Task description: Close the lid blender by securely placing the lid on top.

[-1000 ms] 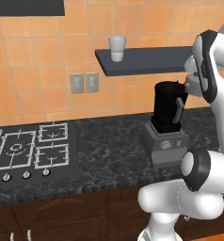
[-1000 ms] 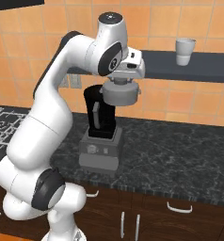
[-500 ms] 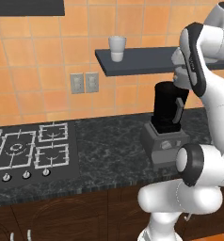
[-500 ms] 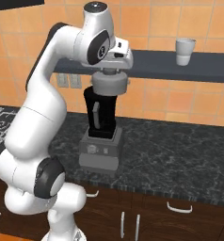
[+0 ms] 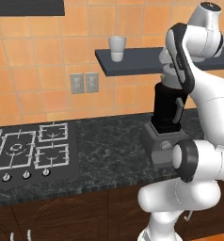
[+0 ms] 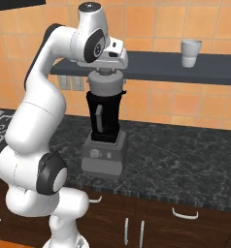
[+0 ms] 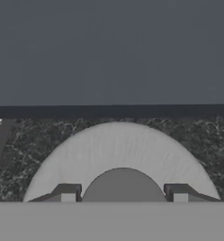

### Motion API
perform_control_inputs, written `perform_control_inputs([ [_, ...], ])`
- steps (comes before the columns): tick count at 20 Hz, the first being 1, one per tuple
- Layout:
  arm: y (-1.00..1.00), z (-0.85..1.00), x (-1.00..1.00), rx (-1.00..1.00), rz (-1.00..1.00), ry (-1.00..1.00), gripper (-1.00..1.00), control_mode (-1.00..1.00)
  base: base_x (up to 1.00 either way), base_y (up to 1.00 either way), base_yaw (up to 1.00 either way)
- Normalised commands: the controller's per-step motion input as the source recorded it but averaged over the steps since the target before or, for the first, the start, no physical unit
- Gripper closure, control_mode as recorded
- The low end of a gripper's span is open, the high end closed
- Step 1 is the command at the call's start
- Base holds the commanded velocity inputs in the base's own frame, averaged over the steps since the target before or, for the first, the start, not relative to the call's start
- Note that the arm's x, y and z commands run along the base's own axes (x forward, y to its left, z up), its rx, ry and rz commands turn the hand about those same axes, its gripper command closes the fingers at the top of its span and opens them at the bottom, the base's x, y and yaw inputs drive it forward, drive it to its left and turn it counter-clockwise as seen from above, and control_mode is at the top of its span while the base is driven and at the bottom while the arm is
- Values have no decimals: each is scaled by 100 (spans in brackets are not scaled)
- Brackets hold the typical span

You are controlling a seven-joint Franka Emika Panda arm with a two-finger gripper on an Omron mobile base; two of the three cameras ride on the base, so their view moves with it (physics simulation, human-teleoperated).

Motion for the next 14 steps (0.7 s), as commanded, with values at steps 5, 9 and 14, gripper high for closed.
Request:
perform_control_inputs([
  [5, 8, 0, 28, 0, 0, 0, 100, -100, 0, 0, 0],
  [9, 9, 0, 23, 0, 0, 0, 100, -100, 0, 0, 0],
  [14, 6, 0, 17, 0, 0, 0, 100, -100, 0, 0, 0],
])
